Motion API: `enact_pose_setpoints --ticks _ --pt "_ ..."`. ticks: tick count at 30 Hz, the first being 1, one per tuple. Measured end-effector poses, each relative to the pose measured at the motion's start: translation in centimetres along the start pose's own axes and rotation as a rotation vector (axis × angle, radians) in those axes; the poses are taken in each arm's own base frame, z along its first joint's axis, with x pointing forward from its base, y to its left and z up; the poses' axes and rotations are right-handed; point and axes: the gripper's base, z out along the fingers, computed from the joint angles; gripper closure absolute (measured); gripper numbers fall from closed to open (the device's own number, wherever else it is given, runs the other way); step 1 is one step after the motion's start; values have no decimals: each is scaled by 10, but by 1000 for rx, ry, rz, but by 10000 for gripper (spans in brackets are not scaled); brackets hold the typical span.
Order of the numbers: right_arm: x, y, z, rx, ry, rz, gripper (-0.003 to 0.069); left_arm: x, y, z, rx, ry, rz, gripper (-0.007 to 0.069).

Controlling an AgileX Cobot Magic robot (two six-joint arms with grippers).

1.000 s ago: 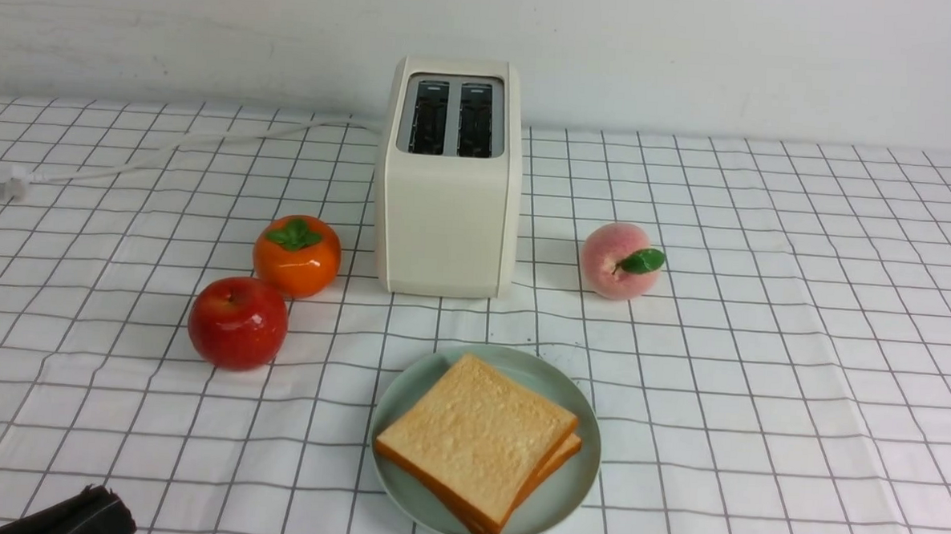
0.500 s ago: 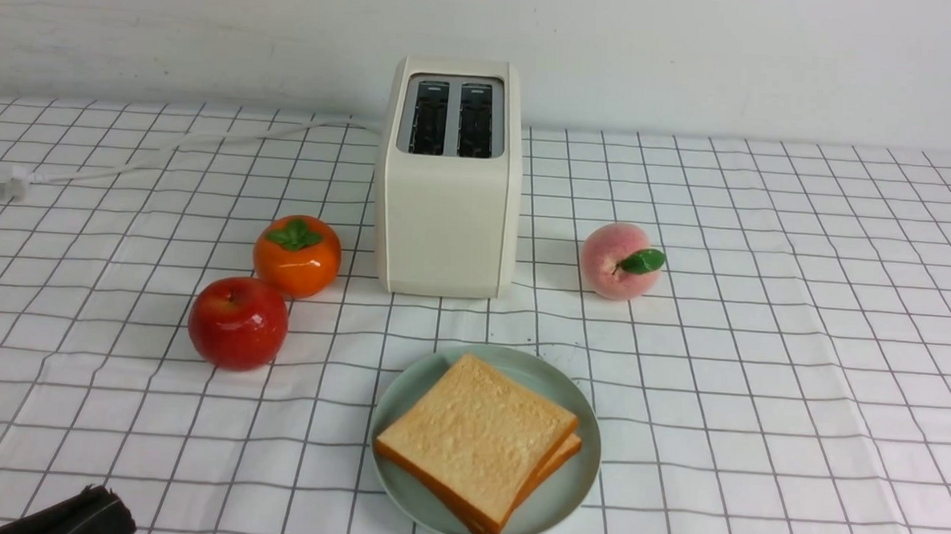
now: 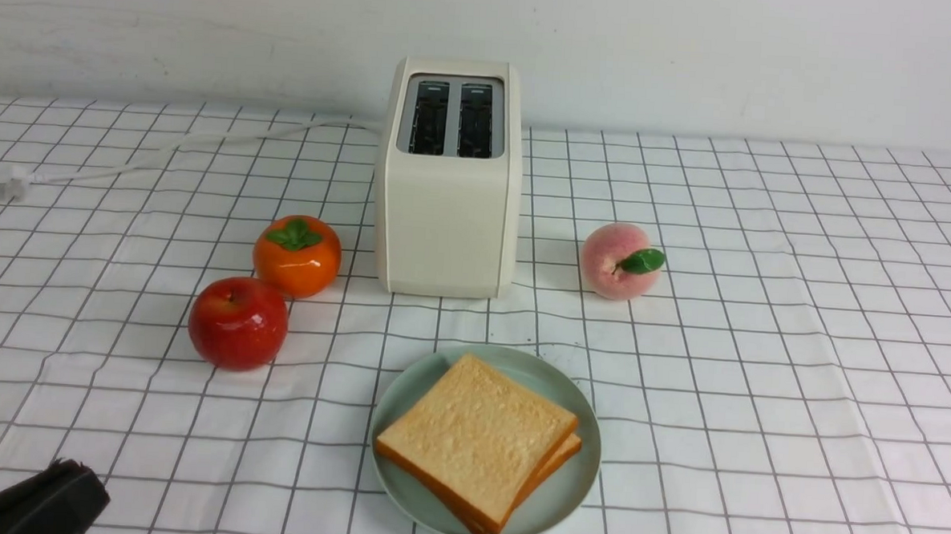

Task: Take toasted bread from bread machine on white checkered table place on plate.

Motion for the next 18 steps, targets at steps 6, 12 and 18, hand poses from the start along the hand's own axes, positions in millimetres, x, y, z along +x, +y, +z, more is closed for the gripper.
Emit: enact_pose_setpoints --ticks 6,12,18 --pt "0 0 0 0 0 0 628 -6 9 0 -89 -80 59 638" --pt "0 0 0 0 0 0 627 -14 13 -2 -174 -166 189 638" --pt "0 0 0 0 0 0 624 -8 24 -7 -379 -107 227 638"
